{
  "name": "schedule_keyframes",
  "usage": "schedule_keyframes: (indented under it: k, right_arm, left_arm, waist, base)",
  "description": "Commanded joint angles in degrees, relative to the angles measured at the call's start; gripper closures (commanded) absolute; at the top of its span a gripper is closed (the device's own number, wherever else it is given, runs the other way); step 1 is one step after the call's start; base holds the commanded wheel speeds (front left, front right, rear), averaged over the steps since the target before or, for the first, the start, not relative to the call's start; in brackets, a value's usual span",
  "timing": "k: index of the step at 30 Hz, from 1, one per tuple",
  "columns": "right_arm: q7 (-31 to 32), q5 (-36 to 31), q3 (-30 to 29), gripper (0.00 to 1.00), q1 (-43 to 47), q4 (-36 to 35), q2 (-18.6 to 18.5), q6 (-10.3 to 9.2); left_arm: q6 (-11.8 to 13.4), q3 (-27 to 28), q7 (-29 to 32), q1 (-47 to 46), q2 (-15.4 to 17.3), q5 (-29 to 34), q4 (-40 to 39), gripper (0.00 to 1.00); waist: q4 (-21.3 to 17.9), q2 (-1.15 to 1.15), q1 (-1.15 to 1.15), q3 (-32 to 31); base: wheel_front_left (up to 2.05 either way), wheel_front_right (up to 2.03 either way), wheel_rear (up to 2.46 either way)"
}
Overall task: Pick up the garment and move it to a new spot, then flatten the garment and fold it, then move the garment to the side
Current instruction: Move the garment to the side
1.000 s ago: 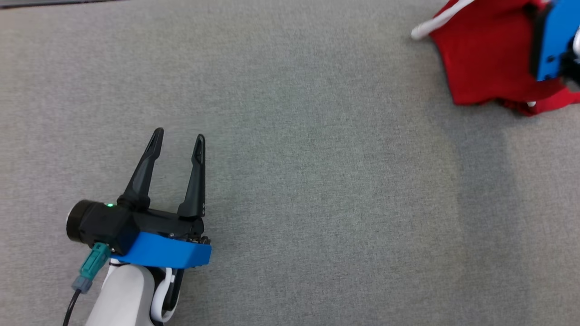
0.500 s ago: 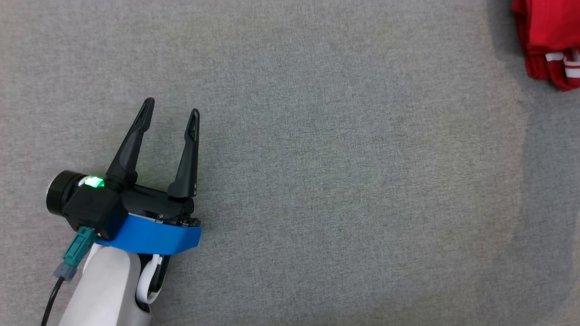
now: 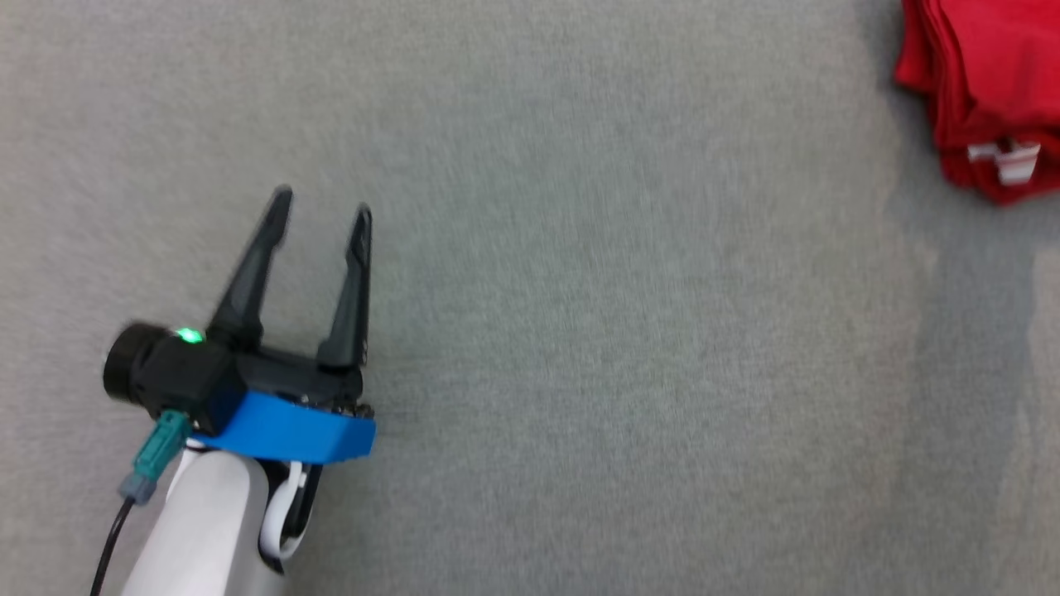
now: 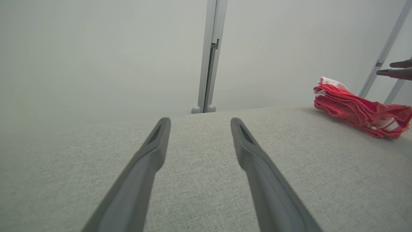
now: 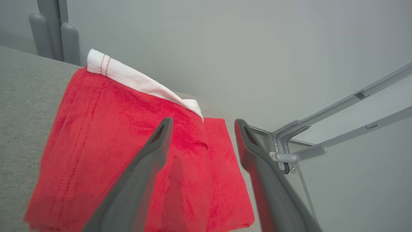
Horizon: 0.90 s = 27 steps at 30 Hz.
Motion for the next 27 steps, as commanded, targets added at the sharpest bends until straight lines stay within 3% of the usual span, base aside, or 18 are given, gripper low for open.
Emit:
schedule_keyframes:
  k: [1, 8, 13, 19, 27]
  right_arm:
    - [-1.1, 0.2, -0.3, 0.00, 1.6, 0.8, 0.8, -0.01]
    - [-11.1, 6.9, 2.7, 0.00, 10.7, 5.4, 7.7, -0.01]
    - [-15.0, 15.0, 8.3, 0.00, 19.0, 2.8, 10.7, -0.01]
    - [-16.4, 25.2, 10.8, 0.00, 31.6, -7.7, 9.6, 0.00]
    - [-14.7, 28.1, 6.1, 0.00, 49.2, -26.9, 12.3, 0.00]
  left_arm:
    - [-0.4, 0.2, -0.1, 1.0, -0.2, -0.3, 0.4, 0.00]
    - [0.1, 1.7, -0.2, 7.7, -2.1, -1.3, 4.1, 0.00]
    - [0.5, 3.5, -0.2, 13.3, -3.0, -2.3, 5.5, 0.00]
    - [0.7, 5.3, -0.2, 17.8, -3.7, -2.8, 5.2, 0.00]
    - [1.2, 8.3, -0.2, 22.1, -3.6, -3.2, 5.0, 0.00]
  waist:
    - [-1.4, -0.01, 0.01, -2.8]
    - [-1.1, -0.01, 0.01, -14.6]
    - [-0.5, -0.01, 0.01, -20.7]
    - [2.1, -0.01, 0.01, -24.8]
    - [3.6, -0.01, 0.01, -26.9]
  base:
    - [0.00, 0.00, 0.00]
    - [0.00, 0.00, 0.00]
    - [0.00, 0.00, 0.00]
    - [0.00, 0.00, 0.00]
    - [0.00, 0.00, 0.00]
